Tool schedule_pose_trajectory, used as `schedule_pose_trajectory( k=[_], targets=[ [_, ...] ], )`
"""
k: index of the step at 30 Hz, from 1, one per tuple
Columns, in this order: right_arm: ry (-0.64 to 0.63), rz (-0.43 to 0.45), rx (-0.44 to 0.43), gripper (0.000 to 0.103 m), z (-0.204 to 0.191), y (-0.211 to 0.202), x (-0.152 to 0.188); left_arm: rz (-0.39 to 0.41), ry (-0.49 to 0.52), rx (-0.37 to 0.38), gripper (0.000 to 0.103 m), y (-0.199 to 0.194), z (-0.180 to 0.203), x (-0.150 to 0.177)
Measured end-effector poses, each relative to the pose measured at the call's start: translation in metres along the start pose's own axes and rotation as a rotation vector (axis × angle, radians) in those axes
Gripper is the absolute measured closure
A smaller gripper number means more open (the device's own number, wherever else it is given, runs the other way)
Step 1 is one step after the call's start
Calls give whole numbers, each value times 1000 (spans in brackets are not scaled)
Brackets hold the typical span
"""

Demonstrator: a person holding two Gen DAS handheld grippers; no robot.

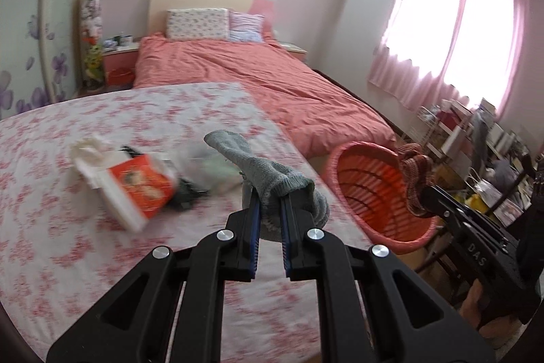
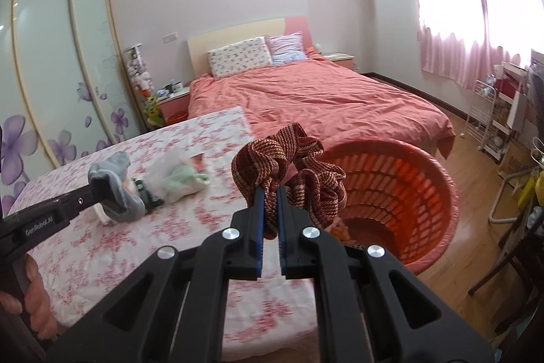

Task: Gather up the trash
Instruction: 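Carry the sock and brown scrunchie to the basket and release both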

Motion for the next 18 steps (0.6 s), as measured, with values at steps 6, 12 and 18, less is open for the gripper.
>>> schedule_pose_trajectory(
  k=[6, 12, 18],
  targets=[
    [43, 33, 42, 95, 34, 0, -14, 12, 41, 77, 93, 18, 40, -13],
    [78, 59, 83, 95, 65, 4, -26, 14, 85, 114, 93, 35, 70, -23],
    [116, 53, 104, 95, 89, 15, -30, -4, 122, 158, 93, 54, 96, -26]
  ],
)
Point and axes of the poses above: each gripper's, at about its wrist camera, not at the fingertips, and y roughly the way its jaws point, z to its right, x to its underside, the point moved 6 cm from there along y, roughly the way its jaws point, and after that the axes turned 15 degrees about y, right-handed, at the moved point
